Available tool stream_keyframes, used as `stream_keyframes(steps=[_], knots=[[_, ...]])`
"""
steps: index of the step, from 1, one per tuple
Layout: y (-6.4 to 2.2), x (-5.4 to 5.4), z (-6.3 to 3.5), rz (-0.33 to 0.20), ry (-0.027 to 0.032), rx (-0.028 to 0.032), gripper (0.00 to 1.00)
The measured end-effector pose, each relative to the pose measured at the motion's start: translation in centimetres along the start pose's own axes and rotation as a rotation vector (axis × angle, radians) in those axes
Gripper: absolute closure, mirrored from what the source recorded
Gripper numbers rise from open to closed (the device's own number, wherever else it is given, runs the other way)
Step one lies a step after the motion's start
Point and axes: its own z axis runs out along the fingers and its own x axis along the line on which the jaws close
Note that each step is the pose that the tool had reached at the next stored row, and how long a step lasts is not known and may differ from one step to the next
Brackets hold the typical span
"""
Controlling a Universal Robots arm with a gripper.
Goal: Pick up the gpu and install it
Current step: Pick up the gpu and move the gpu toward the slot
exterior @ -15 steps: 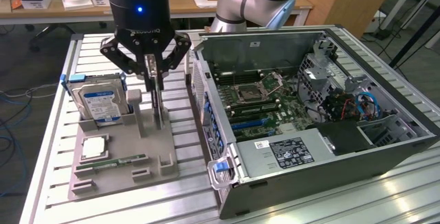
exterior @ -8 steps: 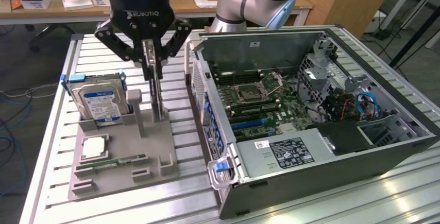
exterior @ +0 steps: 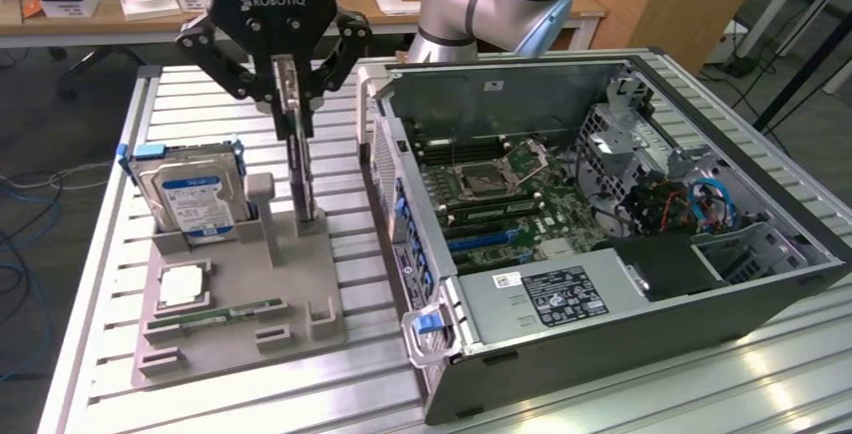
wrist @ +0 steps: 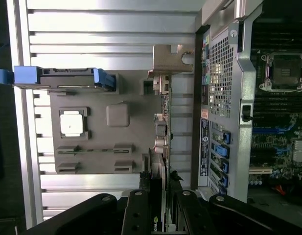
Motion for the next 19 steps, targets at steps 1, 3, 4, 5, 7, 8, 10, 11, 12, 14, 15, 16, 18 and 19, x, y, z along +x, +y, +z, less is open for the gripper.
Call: stream_keyframes(steps=[1, 3, 4, 5, 7, 8, 10, 11, 12, 14, 15, 16, 18, 19], knots=[[-0.01, 0.0, -0.16, 0.0, 0.0001, 0.0001, 0.74], [-0.02, 0.0, -0.44, 0.0, 0.0, 0.0, 0.74], [-0.03, 0.0, -0.58, 0.0, 0.0001, 0.0001, 0.74], [-0.04, 0.0, -0.72, 0.0, 0.0001, 0.0001, 0.74], [-0.05, 0.0, -1.02, 0.0, 0.0, 0.0, 0.74], [-0.06, 0.0, -1.18, 0.0, 0.0001, 0.0001, 0.74], [-0.08, 0.0, -1.52, 0.0, 0.0, 0.0, 0.74], [-0.08, -0.1, -1.69, 0.0, 0.0, 0.0001, 0.74], [-0.09, -0.1, -1.85, 0.0, 0.0001, 0.0, 0.74], [-0.11, -0.1, -2.18, 0.0, 0.0, 0.0, 0.74], [-0.11, -0.1, -2.33, 0.0, 0.0, 0.0, 0.74], [-0.12, -0.1, -2.52, 0.0, 0.0001, 0.0001, 0.74], [-0.14, -0.1, -2.84, 0.0, 0.0, 0.0, 0.74], [-0.15, -0.1, -3.0, 0.0, 0.0, 0.0, 0.74]])
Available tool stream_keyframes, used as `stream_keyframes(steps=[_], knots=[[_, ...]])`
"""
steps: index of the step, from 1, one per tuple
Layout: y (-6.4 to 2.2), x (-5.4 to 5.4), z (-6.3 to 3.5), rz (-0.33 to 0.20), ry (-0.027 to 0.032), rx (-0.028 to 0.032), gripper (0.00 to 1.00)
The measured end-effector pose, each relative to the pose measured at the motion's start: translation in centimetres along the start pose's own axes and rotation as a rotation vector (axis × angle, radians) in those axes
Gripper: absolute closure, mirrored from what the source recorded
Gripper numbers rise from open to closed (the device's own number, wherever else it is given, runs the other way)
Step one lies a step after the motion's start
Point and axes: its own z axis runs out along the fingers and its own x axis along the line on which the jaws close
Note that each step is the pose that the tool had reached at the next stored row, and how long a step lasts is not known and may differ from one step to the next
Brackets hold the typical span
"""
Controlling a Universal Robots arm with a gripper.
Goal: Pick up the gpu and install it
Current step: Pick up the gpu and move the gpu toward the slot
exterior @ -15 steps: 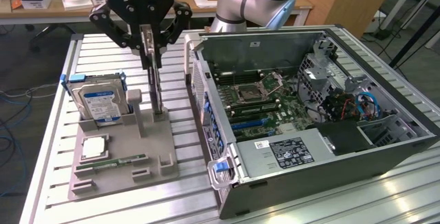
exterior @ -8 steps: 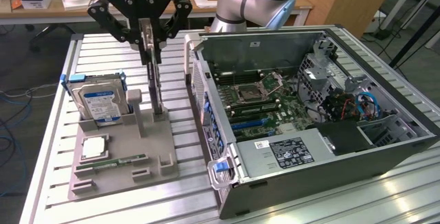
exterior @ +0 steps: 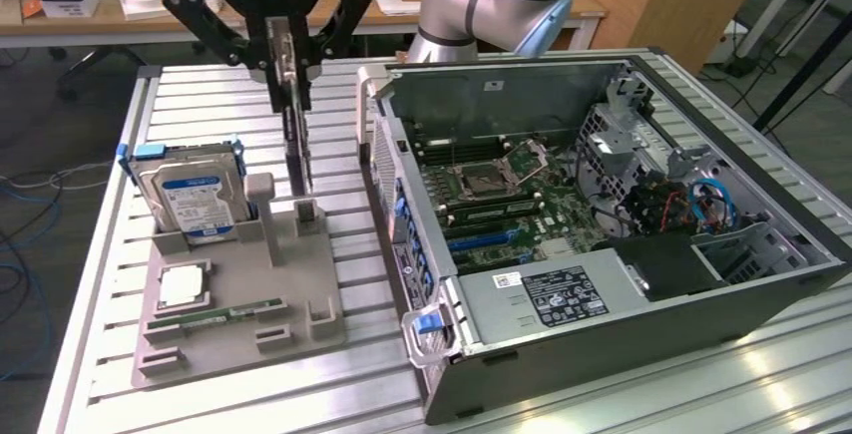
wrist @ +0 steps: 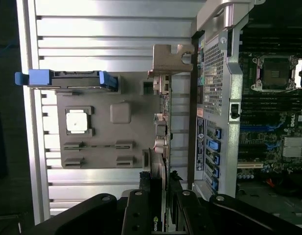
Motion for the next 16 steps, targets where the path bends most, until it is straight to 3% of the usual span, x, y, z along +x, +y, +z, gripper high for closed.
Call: stream_keyframes(steps=[10, 16], knots=[[-0.07, 0.0, -1.38, 0.0, 0.0, 0.0, 0.74], [-0.07, -0.1, -1.49, 0.0, 0.0002, 0.0, 0.74]])
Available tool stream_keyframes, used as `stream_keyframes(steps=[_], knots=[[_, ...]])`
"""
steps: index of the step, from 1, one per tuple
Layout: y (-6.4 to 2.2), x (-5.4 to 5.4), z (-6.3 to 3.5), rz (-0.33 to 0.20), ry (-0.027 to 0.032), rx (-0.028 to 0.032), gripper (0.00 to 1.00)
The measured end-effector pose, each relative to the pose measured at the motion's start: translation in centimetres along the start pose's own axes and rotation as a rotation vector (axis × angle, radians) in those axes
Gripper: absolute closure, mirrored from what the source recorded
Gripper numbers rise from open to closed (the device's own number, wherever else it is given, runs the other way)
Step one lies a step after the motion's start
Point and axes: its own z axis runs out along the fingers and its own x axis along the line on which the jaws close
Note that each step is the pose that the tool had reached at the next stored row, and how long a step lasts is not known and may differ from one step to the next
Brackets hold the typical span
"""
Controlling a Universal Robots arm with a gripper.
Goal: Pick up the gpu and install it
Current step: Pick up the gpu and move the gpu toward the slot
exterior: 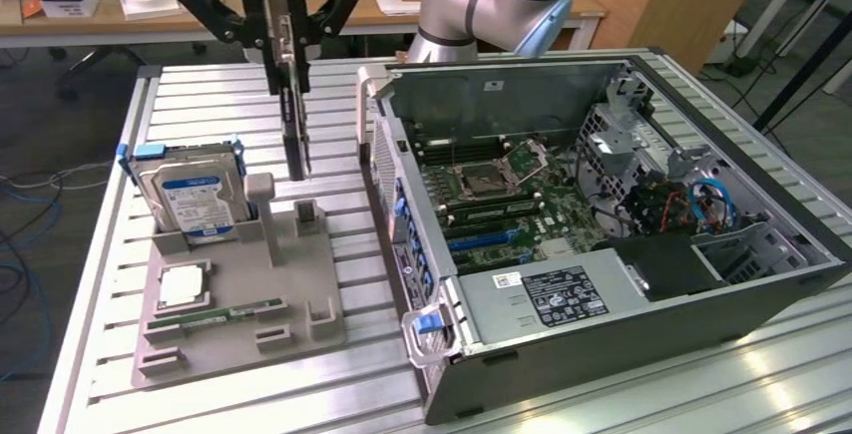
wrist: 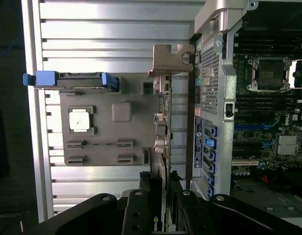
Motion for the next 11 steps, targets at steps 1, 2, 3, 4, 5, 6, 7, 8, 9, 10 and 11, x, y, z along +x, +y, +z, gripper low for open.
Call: stream_keyframes(steps=[1, 2, 3, 4, 5, 6, 7, 8, 9, 10, 11], knots=[[0.0, -0.04, 0.0, 0.0, 0.0, 0.0, 0.74], [0.0, -0.09, 0.01, 0.0, 0.0, 0.0, 0.74], [0.01, -0.15, 0.01, 0.0, -0.0001, -0.0001, 0.74], [0.01, -0.23, 0.01, 0.0, -0.0001, 0.0, 0.74], [0.01, -0.32, 0.02, 0.0, -0.0002, -0.0001, 0.74], [0.01, -0.39, 0.02, 0.0, -0.0001, -0.0001, 0.74], [0.02, -0.46, 0.02, 0.0, -0.0002, -0.0001, 0.74], [0.02, -0.53, 0.03, 0.0, -0.0001, -0.0001, 0.74], [0.02, -0.6, 0.03, 0.0, -0.0002, -0.0001, 0.74], [0.02, -0.66, 0.03, 0.0, -0.0001, -0.0001, 0.74], [0.02, -0.73, 0.03, 0.0, -0.0002, -0.0001, 0.74]])
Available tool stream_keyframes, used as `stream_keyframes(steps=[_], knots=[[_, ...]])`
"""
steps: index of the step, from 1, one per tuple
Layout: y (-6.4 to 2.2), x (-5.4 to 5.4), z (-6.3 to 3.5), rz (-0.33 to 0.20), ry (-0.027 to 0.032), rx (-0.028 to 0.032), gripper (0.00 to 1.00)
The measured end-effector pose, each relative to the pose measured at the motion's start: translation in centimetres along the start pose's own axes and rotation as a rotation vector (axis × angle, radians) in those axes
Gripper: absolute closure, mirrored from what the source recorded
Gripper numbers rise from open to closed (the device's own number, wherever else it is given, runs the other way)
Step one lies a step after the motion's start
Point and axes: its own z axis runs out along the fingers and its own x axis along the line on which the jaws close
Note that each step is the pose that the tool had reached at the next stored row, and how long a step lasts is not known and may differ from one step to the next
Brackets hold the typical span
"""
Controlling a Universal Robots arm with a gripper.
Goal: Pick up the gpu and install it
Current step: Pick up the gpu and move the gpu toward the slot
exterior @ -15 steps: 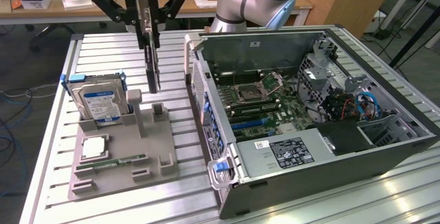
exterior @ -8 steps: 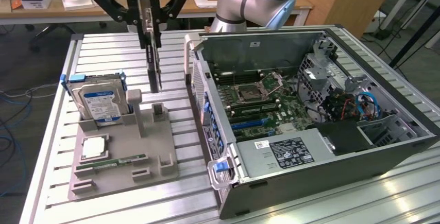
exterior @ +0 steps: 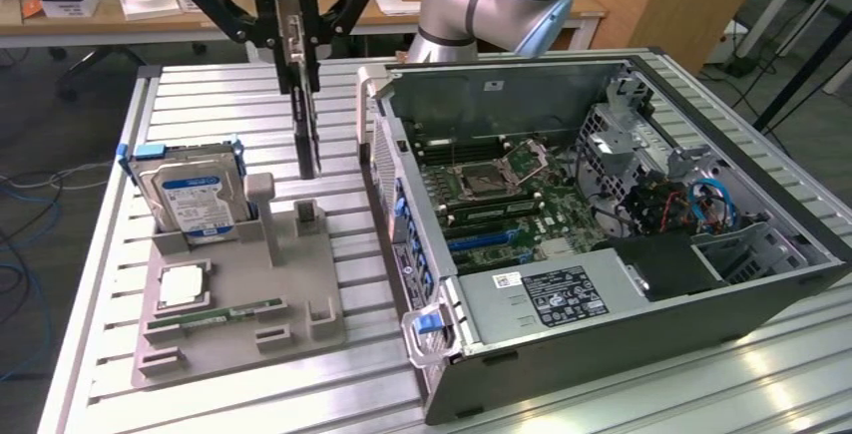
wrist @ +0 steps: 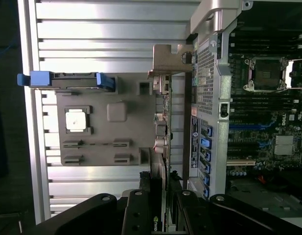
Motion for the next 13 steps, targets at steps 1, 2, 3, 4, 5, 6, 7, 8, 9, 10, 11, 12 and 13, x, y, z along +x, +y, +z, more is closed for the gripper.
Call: stream_keyframes(steps=[1, 2, 3, 4, 5, 6, 7, 8, 9, 10, 11, 12, 13], knots=[[0.0, -0.1, 0.0, 0.0, 0.0, 0.0, 0.74], [0.01, -0.1, 0.0, 0.0, 0.0, 0.0, 0.74], [0.01, -0.2, 0.01, 0.0, 0.0001, -0.0001, 0.74], [0.01, -0.3, 0.01, 0.0, 0.0001, 0.0, 0.74], [0.01, -0.4, 0.01, 0.0, 0.0001, 0.0, 0.74], [0.02, -0.5, 0.01, 0.0, 0.0, 0.0, 0.74], [0.02, -0.6, 0.02, 0.0, 0.0, 0.0, 0.74], [0.02, -0.7, 0.02, 0.0, 0.0, 0.0, 0.74], [0.03, -0.8, 0.02, 0.0, 0.0001, 0.0001, 0.74], [0.03, -0.9, 0.02, 0.0, 0.0001, 0.0001, 0.74], [0.03, -1.0, 0.02, 0.0, 0.0001, 0.0001, 0.74], [0.03, -1.1, 0.03, 0.0, 0.0001, 0.0001, 0.74], [0.04, -1.2, 0.03, 0.0, 0.0001, 0.0001, 0.74]])
